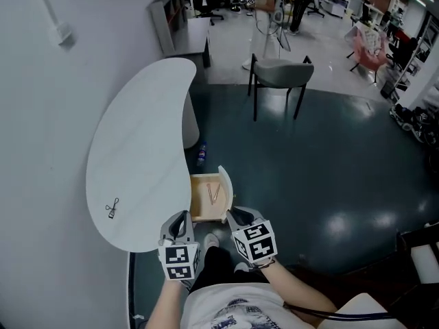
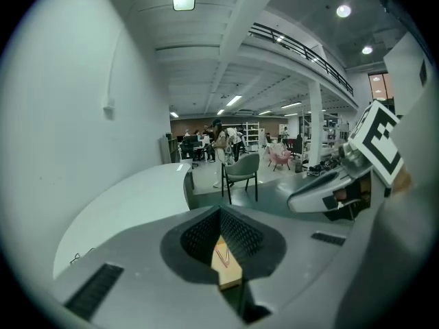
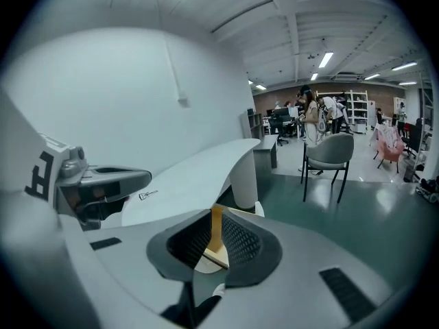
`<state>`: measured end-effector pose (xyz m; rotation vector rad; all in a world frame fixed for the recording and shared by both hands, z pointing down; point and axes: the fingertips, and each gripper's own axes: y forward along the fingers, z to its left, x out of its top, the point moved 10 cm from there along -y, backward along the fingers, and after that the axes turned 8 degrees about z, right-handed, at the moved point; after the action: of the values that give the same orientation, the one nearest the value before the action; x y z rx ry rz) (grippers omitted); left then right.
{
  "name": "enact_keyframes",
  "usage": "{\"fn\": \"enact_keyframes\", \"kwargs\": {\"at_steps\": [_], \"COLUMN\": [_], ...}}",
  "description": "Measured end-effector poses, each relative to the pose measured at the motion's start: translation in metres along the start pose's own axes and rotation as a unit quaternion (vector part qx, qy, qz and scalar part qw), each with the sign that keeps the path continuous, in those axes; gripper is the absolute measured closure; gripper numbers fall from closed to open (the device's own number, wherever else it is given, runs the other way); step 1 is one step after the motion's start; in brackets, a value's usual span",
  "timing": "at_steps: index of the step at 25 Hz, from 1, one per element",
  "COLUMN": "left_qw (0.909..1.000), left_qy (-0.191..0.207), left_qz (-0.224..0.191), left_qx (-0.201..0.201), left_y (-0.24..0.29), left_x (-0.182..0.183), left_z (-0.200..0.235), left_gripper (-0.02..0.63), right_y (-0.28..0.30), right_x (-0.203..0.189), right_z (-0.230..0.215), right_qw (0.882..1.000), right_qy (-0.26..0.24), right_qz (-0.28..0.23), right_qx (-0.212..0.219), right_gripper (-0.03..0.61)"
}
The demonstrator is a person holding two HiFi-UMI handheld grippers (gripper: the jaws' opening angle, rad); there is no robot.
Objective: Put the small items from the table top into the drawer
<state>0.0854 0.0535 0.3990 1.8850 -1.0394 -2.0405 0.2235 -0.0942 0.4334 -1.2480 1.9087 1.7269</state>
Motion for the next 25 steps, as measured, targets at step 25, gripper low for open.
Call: {"fn": "enact_keyframes", "kwargs": {"at_steps": [25], "left_qw": [0.9984], "left_qy": [-0.026], "left_qz": [-0.044], "left_qx": [0.026], "left_y": [-0.110], "left_x": [0.004], "left_z": [0.059], "left_gripper": [0.594], "right_y": [-0.034], "right_x": [0.051], "right_z": [0.127], "right_qw": [0.995], "right_qy": [-0.051], "right_qz": [-0.063], "right_qx": [0.065], "right_gripper": [0.523]}}
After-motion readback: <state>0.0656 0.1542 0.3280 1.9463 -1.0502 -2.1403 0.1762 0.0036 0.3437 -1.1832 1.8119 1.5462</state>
